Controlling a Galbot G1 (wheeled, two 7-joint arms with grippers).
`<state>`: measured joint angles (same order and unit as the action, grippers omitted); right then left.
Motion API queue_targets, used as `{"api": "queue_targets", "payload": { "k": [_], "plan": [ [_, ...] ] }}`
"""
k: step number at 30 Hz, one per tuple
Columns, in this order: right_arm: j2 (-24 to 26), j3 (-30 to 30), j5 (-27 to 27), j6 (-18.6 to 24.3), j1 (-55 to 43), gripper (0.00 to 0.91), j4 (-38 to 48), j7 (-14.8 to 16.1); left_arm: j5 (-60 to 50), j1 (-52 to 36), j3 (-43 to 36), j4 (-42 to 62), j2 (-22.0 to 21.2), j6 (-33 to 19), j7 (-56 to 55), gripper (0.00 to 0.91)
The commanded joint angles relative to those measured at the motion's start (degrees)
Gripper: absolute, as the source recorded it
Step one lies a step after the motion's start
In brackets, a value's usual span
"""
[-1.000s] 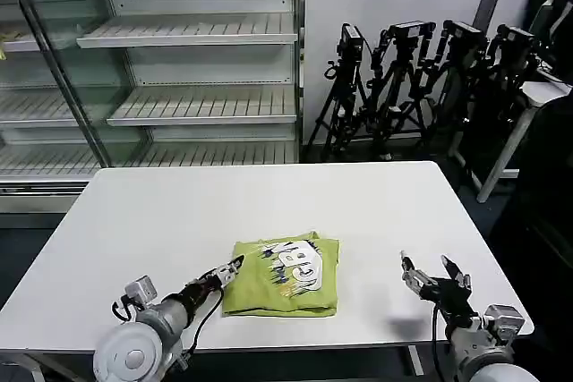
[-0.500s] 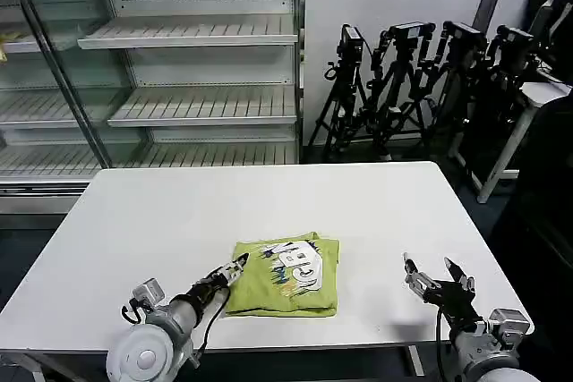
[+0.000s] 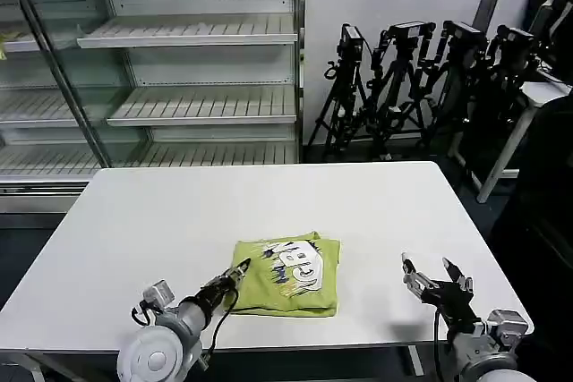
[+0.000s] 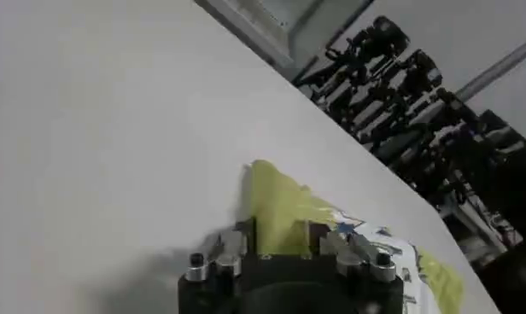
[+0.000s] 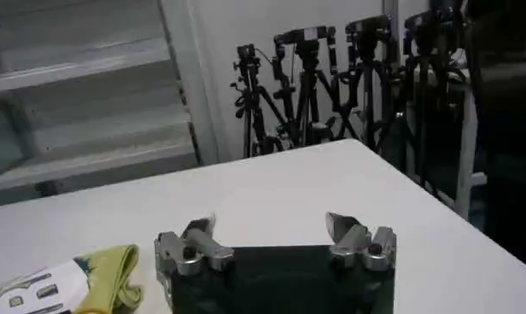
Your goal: Fold and organize the clothes.
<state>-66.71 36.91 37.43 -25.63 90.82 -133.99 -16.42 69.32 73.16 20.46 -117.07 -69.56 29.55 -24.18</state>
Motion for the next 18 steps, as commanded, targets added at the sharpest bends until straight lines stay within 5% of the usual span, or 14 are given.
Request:
{"api": "queue_targets", "payload": {
  "k": [1,13,18],
  "plan": [
    [-0.73,-0.14,-0.9,0.12,0.38,0.907,-0.4,0.11,-0.03,-0.1,-0.32,-0.02,-0.69,-0.87,0.81,0.03],
    [-1.18,0.02,-1.51,0.05,1.13,0.907,-1.87,0.2,4.99,-0.22,4.0,-2.36,-0.36,-1.94,1.34,0.04],
    [-0.79,0.13,-0.84,0.05,0.65,0.907,-1.94,0.22,8.51,2.33,10.06,-2.62,6.13,-1.29,1.96,0.03]
  ]
}}
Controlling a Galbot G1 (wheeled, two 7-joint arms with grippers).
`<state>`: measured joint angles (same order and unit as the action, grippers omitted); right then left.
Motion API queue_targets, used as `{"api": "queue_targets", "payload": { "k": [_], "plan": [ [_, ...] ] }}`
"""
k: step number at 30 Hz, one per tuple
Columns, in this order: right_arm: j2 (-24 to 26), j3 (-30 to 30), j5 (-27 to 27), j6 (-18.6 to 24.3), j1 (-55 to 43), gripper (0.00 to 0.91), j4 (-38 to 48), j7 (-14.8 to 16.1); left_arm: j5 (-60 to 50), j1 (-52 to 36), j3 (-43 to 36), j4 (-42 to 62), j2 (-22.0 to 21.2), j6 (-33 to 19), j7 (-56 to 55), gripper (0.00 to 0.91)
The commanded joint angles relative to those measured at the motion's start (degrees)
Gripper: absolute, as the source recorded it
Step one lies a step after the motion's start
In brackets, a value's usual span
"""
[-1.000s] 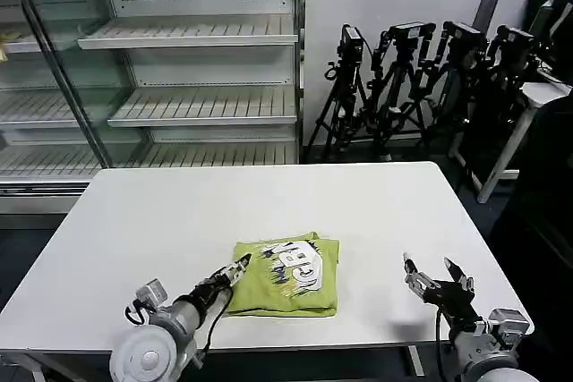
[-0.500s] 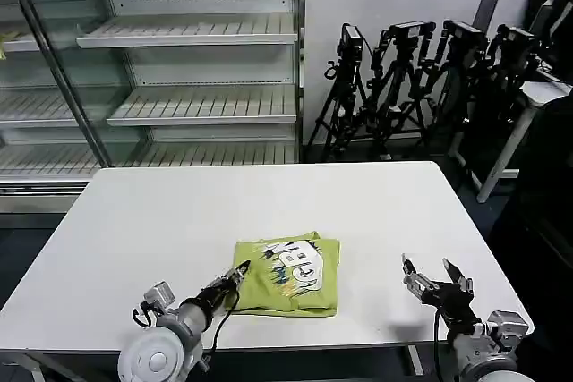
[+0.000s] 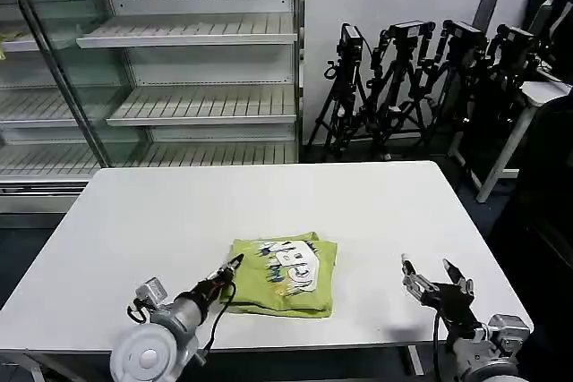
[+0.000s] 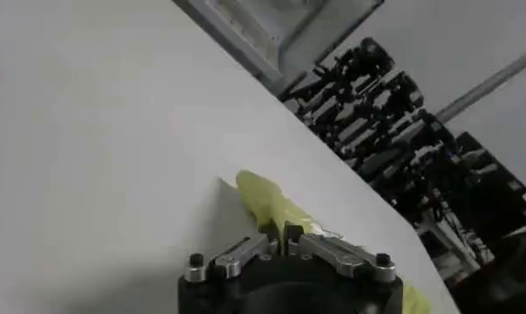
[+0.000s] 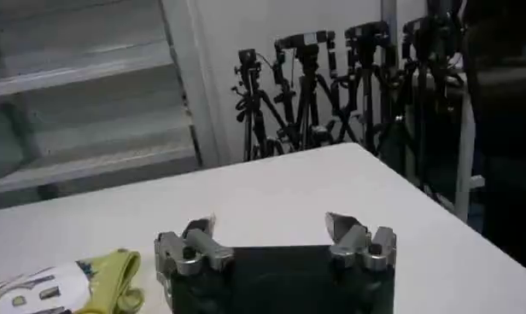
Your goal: Fold and organize the clothes.
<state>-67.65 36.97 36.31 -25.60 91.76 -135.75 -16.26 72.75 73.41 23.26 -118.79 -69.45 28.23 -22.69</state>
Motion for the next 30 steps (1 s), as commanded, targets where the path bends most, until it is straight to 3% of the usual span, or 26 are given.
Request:
{"api": "queue_targets", "payload": {
  "k": [1,2,5,8,11,15,17,19,23,25,30],
  "plan": [
    [0.27,-0.01,0.48,0.02,-0.67,0.907,-0.05,0.06,6.42,2.73,10.5,-0.71,9.15,0.63,0.48,0.04],
    [0.36,-0.11,0.65,0.02,-0.98,0.907,0.26,0.07,6.85,3.05,11.25,-0.57,9.53,0.79,0.49,0.04],
    [0.09,-0.85,0.99,0.08,-2.58,0.907,1.2,0.06,8.12,4.36,20.09,0.41,16.88,2.09,0.84,0.04],
    [-0.24,-1.71,0.98,0.11,-3.32,0.907,1.56,0.1,7.97,5.06,27.72,0.87,20.63,3.55,0.84,0.03],
    [-0.29,-2.59,0.99,0.18,-4.38,0.907,1.99,0.19,5.85,6.17,35.33,0.83,27.6,4.8,1.78,0.04],
    [0.01,-2.71,1.51,0.18,-5.36,0.907,2.23,0.16,-0.62,7.18,40.94,-0.3,34.84,4.88,3.12,0.04],
    [0.12,-2.6,1.76,0.18,-5.6,0.907,2.22,0.16,-2.77,7.08,41.43,-2.66,36.31,4.87,3.2,0.04],
    [0.16,-2.46,1.87,0.21,-5.56,0.907,2.2,0.18,-3.97,6.98,40.26,-5.8,36.51,4.87,2.69,0.04],
    [0.22,-1.98,1.87,0.3,-4.58,0.907,2.0,0.25,-8.16,6.36,31.77,-12.05,32.92,4.84,1.38,0.04],
    [0.29,-1.53,1.76,0.38,-3.69,0.907,1.81,0.3,-14.86,7.04,26.02,-13.35,29.0,4.79,1.79,0.04],
    [0.28,-0.52,1.17,0.29,-2.01,0.907,1.4,0.05,-33.88,5.05,0.79,-8.57,17.56,4.28,2.95,0.04]
  ]
}}
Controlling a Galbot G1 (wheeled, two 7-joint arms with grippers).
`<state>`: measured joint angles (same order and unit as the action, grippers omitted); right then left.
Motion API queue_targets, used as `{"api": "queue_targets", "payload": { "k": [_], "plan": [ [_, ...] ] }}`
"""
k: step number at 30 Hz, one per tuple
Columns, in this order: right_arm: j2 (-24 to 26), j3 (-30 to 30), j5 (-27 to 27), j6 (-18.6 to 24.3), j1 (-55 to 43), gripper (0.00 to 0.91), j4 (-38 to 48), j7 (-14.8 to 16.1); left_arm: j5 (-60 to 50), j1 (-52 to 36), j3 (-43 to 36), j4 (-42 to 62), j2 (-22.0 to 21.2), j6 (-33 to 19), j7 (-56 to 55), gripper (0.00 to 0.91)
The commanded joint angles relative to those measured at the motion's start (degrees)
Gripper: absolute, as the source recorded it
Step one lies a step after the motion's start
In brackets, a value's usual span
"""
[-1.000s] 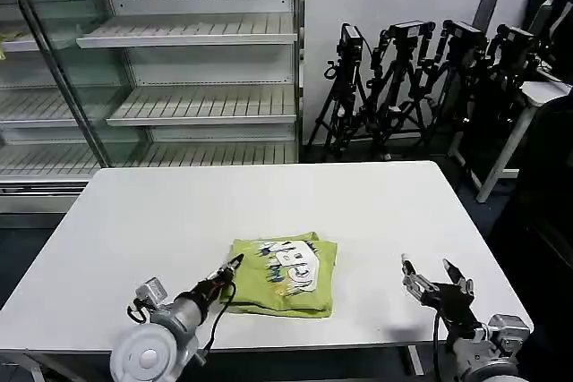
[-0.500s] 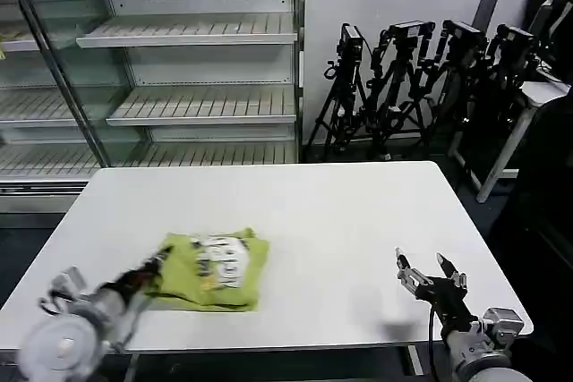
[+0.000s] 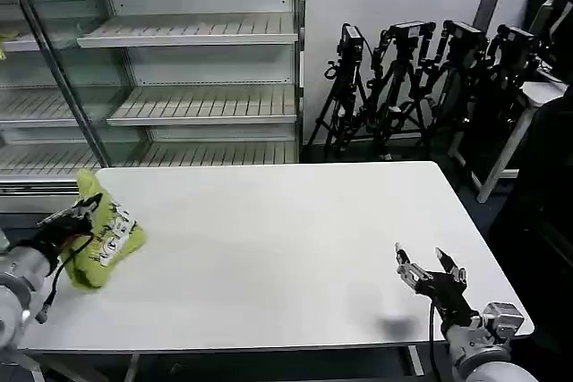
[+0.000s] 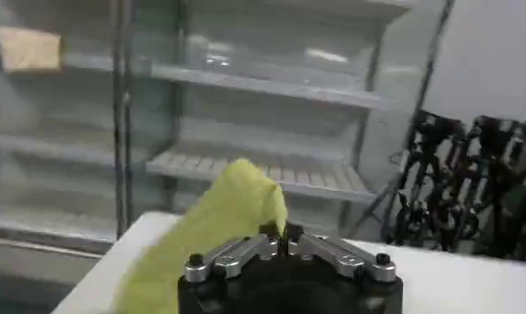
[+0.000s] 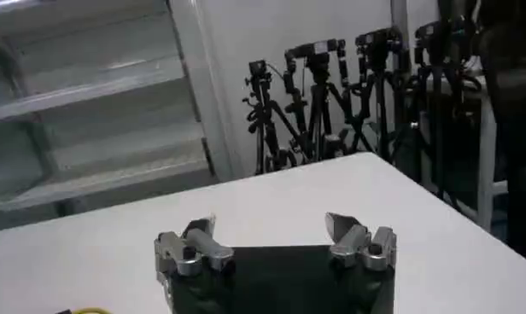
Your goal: Fold and organize the clothes.
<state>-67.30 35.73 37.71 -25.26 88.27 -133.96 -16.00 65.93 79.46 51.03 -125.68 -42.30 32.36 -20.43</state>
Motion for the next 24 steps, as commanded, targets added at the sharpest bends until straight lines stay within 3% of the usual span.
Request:
{"api": "queue_targets", "payload": {
  "k": [1,5,8,19,24],
  "plan": [
    [-0.08,0.9,-0.37,-0.13,1.77,0.907,-0.66,-0.28,-27.78,-1.97,-29.69,-0.53,-10.34,0.04,0.64,0.04],
    [-0.15,1.73,-1.24,-0.29,3.27,0.907,-1.81,-0.42,-32.52,-8.33,-39.85,1.26,-17.85,0.39,0.3,0.04],
    [-0.33,2.37,-1.48,-0.35,4.09,0.907,-2.32,-0.5,-32.37,-11.83,-44.09,1.85,-20.59,0.66,-0.04,0.04],
    [-1.4,1.77,-3.26,-0.28,5.35,0.907,-2.28,-0.4,-31.78,-26.8,-51.64,13.64,-25.74,-0.4,1.42,0.04],
    [-1.19,2.04,-3.2,-0.32,5.14,0.907,-2.06,-0.42,-33.69,-29.2,-54.7,16.72,-27.2,-0.38,2.79,0.04]
  ]
}}
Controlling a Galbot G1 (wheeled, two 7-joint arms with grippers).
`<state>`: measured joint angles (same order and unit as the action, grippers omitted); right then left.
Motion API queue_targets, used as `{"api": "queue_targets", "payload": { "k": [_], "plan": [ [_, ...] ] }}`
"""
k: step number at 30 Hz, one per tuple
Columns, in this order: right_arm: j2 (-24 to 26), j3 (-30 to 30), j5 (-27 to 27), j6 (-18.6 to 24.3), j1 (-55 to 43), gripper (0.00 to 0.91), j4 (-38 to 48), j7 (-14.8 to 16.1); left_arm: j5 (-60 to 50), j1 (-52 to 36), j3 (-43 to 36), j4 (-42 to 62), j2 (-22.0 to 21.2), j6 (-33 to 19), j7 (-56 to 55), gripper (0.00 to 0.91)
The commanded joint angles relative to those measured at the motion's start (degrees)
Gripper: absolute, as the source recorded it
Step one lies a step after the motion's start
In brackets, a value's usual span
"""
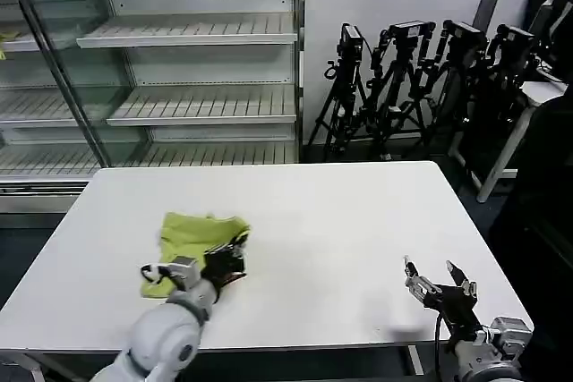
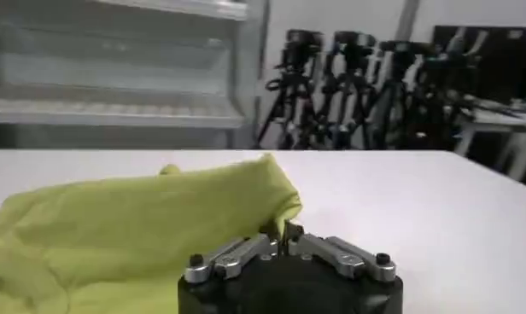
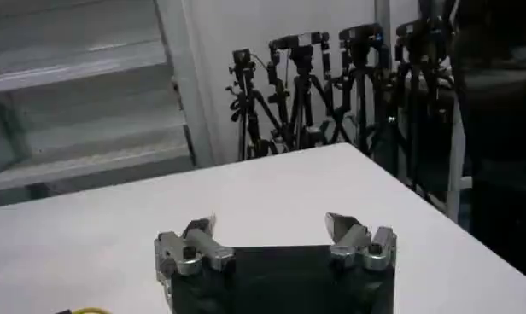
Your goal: Fold and organize the clothes.
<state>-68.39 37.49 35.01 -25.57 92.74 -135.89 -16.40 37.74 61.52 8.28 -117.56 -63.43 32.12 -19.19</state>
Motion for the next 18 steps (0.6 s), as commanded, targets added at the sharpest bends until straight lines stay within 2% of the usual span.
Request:
{"api": "queue_targets", "payload": {
  "k": [1,2,3,7,14,18],
  "plan": [
    [-0.09,0.34,-0.5,-0.04,0.58,0.907,-0.05,-0.02,-6.69,-11.96,-12.74,10.25,-6.78,-0.16,2.03,0.071],
    [-0.08,0.36,-0.48,-0.05,0.52,0.907,-0.02,-0.01,-8.24,-12.5,-13.19,11.39,-7.3,-0.15,2.62,0.262],
    [-0.08,0.38,-0.47,-0.05,0.46,0.907,0.05,-0.01,-8.73,-13.0,-13.44,12.07,-7.66,-0.19,2.63,0.907],
    [0.21,0.3,-0.53,-0.03,0.11,0.907,0.19,0.11,-8.99,-14.53,-13.17,13.6,-9.66,-0.95,4.06,0.907],
    [0.63,0.05,-0.51,-0.02,-0.37,0.907,0.77,0.17,-9.7,-15.52,-14.49,12.24,-9.4,-7.62,7.29,0.907],
    [0.67,-0.64,-0.56,-0.15,-1.1,0.907,0.72,0.03,-9.1,-14.26,-13.18,10.47,-9.89,-7.65,6.68,0.907]
  ]
}}
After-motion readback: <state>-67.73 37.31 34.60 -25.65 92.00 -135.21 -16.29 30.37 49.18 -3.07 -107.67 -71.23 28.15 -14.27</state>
